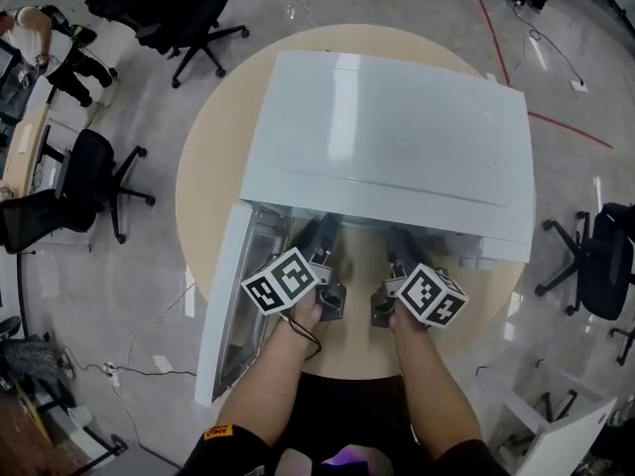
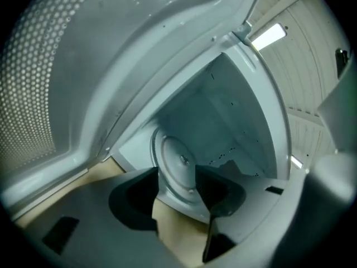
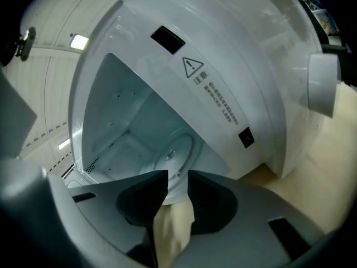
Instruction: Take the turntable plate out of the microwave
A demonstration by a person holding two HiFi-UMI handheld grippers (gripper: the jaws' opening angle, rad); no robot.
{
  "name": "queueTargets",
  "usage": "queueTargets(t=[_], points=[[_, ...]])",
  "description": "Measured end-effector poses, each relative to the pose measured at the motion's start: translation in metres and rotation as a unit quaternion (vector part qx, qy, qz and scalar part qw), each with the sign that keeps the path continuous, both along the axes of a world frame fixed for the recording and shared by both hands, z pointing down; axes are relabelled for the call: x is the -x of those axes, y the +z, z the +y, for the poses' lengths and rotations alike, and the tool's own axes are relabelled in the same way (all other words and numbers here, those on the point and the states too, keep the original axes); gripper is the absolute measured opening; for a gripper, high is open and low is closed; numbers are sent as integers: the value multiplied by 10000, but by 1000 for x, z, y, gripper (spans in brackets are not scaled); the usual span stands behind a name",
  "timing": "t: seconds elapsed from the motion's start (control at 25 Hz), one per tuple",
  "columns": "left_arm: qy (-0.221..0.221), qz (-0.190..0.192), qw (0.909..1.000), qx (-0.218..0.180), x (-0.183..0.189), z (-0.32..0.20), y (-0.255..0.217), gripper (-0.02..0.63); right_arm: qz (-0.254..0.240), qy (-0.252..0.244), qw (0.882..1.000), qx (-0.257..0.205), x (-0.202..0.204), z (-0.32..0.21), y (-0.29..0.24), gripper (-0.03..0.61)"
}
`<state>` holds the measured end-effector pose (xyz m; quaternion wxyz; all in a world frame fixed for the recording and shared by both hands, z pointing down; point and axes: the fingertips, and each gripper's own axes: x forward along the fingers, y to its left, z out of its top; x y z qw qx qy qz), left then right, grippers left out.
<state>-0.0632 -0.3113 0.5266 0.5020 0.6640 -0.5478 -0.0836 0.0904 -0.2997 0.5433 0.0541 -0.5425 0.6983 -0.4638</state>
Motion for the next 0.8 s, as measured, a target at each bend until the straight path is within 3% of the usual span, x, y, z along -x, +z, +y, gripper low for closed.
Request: queueTargets(t=[0.24, 0.8], points=[[-66, -100, 9999, 48, 3, -9, 9, 236, -321, 211, 9992, 130, -1, -10, 9, 94], [-179, -163, 9993, 279, 9, -24, 28, 236, -377, 756, 9941, 675, -4, -30, 25, 94]])
